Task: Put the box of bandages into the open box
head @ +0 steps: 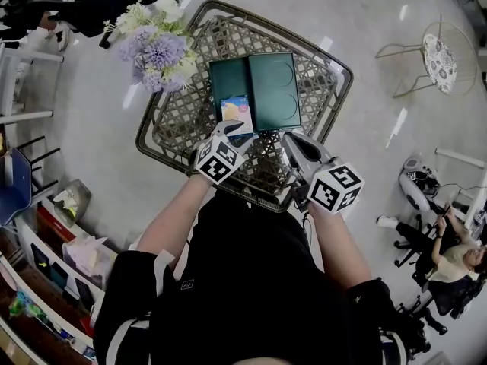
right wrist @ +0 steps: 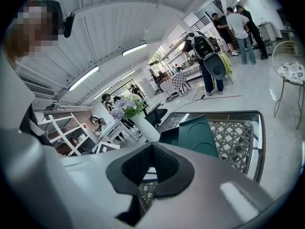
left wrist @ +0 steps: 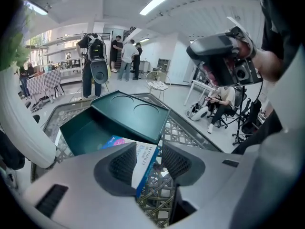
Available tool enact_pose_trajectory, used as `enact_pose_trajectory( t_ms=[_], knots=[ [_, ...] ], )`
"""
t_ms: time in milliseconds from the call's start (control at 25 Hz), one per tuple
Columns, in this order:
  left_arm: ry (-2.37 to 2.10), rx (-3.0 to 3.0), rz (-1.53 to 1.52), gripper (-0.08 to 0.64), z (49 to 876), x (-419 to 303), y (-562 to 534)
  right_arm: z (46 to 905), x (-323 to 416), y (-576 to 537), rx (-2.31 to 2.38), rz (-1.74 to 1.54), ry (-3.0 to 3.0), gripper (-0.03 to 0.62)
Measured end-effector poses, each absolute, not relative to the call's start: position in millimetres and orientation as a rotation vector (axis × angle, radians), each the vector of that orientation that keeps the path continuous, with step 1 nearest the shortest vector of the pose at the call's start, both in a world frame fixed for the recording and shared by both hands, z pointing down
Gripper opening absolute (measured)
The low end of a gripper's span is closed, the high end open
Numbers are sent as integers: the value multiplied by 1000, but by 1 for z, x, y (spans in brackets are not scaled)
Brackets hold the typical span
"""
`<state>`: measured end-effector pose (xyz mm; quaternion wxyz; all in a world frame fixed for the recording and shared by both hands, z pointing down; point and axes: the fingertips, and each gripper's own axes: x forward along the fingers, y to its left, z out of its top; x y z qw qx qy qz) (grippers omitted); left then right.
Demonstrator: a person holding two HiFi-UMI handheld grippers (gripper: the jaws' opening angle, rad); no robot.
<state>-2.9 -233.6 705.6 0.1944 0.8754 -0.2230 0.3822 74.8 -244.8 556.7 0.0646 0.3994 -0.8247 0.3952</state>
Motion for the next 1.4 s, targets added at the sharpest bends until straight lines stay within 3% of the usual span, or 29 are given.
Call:
enact_pose_trajectory(
  t_ms=[440, 840, 1400],
  knots=[
    [-726, 2393, 1158, 134, 722, -31, -256, 562, 77, -244, 1211, 1203, -2474, 9],
    [-938, 2417, 804, 51, 640, -56, -273, 517, 67, -245, 1307, 1068, -2532, 9],
    [-1055, 2508, 553, 20, 539, -52, -246, 465, 135, -205, 1547, 931, -2563, 9]
  ],
)
